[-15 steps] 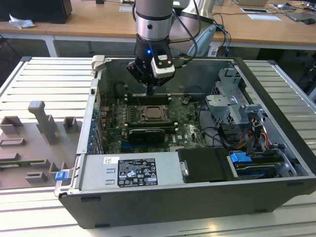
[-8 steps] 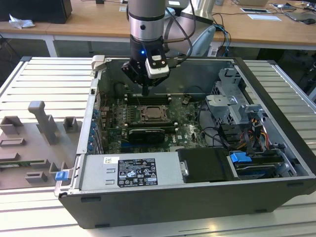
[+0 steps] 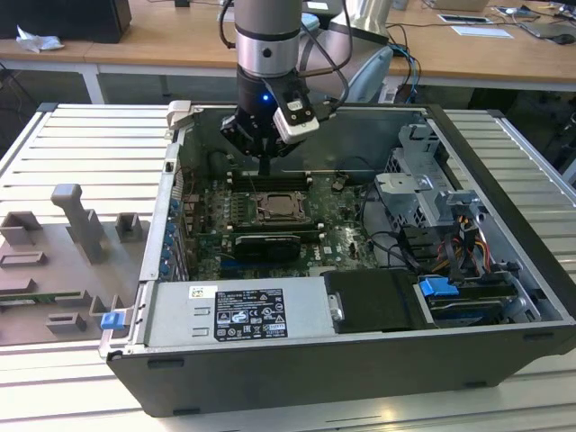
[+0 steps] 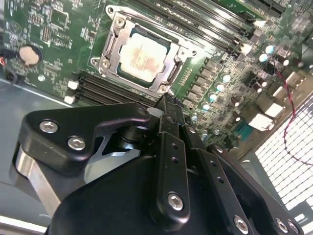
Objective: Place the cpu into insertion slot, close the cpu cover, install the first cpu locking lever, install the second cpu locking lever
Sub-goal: 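Install the first cpu locking lever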
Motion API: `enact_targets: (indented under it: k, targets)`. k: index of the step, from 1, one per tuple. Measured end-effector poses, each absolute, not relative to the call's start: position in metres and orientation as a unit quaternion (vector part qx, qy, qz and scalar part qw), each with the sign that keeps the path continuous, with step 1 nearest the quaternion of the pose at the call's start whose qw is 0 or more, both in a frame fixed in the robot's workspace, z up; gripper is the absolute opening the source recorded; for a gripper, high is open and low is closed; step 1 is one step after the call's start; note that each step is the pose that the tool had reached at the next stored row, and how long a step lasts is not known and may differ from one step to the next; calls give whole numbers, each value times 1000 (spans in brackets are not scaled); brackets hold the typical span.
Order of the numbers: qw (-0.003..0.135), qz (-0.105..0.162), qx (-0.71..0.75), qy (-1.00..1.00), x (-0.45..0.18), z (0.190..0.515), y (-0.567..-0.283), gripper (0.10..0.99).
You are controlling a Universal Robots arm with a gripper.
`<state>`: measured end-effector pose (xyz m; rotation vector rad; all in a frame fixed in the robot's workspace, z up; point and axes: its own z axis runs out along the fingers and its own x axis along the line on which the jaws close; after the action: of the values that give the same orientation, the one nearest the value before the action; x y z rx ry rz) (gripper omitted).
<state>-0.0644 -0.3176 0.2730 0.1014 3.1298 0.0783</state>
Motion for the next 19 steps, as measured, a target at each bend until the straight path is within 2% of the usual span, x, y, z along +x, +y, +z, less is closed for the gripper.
enact_targets:
  k: [19]
  targets:
    - [4, 28, -16, 999, -91, 269, -318, 106]
